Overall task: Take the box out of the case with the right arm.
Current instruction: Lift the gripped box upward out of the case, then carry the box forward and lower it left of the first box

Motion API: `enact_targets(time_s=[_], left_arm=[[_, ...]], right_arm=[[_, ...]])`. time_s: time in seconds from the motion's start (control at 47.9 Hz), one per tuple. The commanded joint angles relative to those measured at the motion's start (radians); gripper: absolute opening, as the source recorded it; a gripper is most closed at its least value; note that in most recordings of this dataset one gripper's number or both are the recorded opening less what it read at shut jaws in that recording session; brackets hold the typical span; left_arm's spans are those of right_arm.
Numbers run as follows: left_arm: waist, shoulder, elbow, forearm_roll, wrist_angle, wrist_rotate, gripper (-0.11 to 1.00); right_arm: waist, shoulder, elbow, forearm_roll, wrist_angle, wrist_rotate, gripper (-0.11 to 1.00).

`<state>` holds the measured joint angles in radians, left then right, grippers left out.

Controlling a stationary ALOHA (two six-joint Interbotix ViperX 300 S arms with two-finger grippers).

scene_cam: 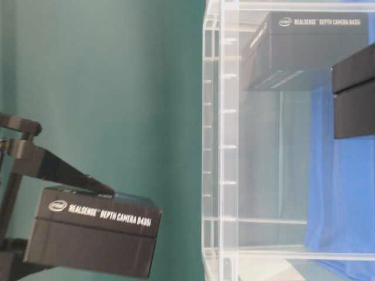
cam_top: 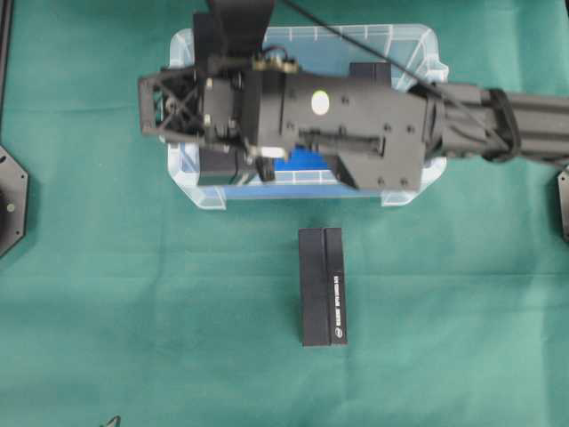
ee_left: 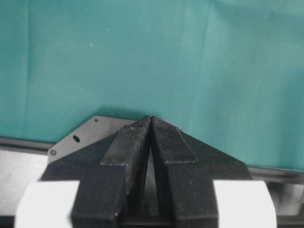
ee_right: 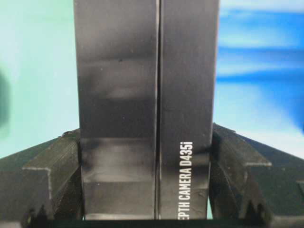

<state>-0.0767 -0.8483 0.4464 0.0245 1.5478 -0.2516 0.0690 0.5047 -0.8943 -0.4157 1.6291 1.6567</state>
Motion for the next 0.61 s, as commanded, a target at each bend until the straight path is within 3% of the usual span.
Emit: enact_targets(time_s=[0.0, 0.313, 0.585], left_arm=[[-0.003, 0.006, -0.009, 0.003, -0.006, 0.002, 0.00], [-0.002, 0.008, -0.011, 0.003, -0.006, -0.003, 0.00], [-0.002, 0.006, -0.011, 0.003, -0.006, -0.003, 0.00]], right_arm=[[0.054, -0.064, -0.040, -0.008, 0.006, 0.020, 0.68], [0.189, -0.061, -0.043, -0.014, 0.041, 0.127, 0.68], [0.247, -0.064, -0.044, -0.014, 0.078, 0.175, 0.68]])
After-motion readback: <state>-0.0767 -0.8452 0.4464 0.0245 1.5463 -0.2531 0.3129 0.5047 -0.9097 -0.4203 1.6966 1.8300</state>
